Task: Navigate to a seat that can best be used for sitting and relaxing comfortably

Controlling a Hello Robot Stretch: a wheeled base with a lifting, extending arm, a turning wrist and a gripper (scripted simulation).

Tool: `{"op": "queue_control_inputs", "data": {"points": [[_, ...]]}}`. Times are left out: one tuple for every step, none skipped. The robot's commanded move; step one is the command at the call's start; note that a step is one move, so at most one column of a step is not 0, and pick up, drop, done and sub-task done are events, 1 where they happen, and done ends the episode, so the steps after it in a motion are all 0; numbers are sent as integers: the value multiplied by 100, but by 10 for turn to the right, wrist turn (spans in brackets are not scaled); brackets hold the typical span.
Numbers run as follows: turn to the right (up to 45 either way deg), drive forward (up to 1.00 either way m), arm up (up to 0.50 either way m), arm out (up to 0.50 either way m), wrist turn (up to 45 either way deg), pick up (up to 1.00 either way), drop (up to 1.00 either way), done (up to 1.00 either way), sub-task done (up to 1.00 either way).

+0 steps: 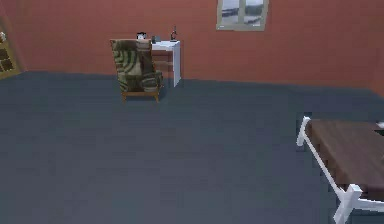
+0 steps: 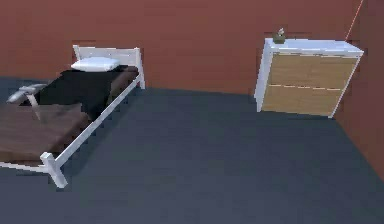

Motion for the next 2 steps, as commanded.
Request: {"op": "queue_control_inputs", "data": {"points": [[0,100,0,0,0,0,0,0,0],[0,100,0,0,0,0,0,0,0]]}}
